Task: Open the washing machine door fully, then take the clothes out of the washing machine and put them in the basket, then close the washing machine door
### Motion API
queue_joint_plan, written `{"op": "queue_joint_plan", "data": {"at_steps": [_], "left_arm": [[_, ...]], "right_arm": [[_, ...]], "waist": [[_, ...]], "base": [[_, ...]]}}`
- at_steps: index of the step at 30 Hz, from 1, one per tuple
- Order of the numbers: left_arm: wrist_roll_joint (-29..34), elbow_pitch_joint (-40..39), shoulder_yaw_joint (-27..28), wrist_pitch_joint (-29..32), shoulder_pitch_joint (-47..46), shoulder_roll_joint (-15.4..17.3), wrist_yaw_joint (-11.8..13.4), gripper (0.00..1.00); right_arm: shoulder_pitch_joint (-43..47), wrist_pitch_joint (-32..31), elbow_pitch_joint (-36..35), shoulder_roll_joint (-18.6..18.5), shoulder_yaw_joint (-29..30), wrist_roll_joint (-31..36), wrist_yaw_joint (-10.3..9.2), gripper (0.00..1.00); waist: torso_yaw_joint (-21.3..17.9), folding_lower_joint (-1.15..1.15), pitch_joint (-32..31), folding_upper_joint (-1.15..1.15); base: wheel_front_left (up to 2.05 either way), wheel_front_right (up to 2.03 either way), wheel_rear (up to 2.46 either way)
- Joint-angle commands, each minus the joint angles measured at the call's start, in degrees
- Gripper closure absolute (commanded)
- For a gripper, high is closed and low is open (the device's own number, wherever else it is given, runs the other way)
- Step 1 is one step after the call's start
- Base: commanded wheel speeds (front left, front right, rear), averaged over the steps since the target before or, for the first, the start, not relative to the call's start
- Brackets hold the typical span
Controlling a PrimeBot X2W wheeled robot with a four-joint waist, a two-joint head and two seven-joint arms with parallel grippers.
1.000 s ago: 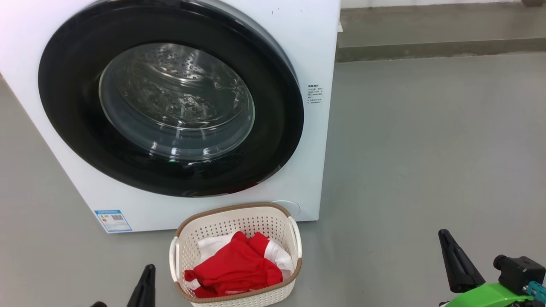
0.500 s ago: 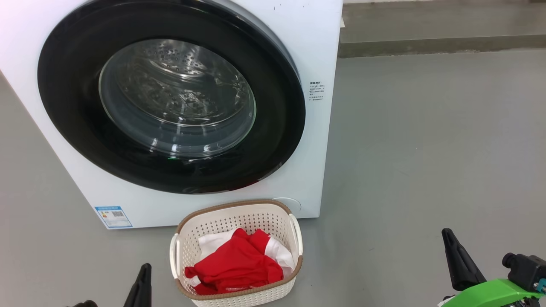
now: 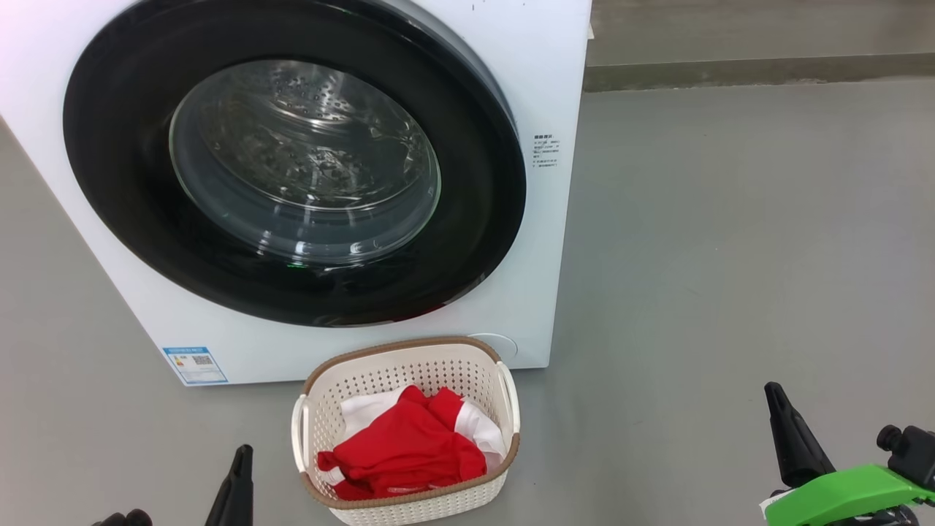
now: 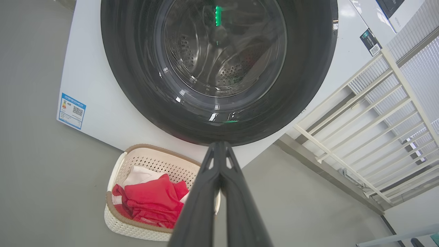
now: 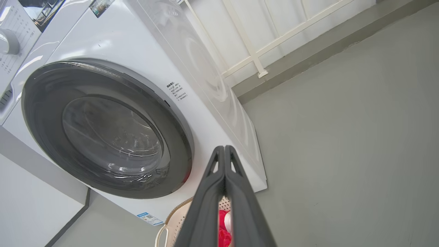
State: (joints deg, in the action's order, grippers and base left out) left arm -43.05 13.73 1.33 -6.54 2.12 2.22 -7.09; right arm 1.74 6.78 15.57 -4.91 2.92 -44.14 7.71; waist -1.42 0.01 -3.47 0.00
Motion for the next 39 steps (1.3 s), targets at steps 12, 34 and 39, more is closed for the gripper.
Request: {"op": "queue_joint_plan", "data": {"at_steps": [12,34,39], "left_arm": [[-8.3,-0.94,1.75,2.22,-3.48,0.41,-0.19,1.0],[-21.31,-0.54,2.86,5.68,-5.02,0.49,-0.26,1.0],[-25.03,-0.43,3.17,6.66,-5.46,0.51,-0.28,1.0]], "right_arm": [[-3.77,-2.2,-1.54,-0.09,0.51,-8.59,-0.1,1.0],[-5.09,-5.74,-1.54,0.59,1.51,-21.16,-0.14,1.0],[-5.47,-6.75,-1.54,0.78,1.8,-24.76,-0.15,1.0]], "waist": [[0.23,-0.01,0.57,0.0],[0.61,-0.01,1.55,0.0],[0.72,-0.01,1.83,0.0]], "base": [[0.0,0.0,0.0],[0.0,0.0,0.0],[0.0,0.0,0.0]]}}
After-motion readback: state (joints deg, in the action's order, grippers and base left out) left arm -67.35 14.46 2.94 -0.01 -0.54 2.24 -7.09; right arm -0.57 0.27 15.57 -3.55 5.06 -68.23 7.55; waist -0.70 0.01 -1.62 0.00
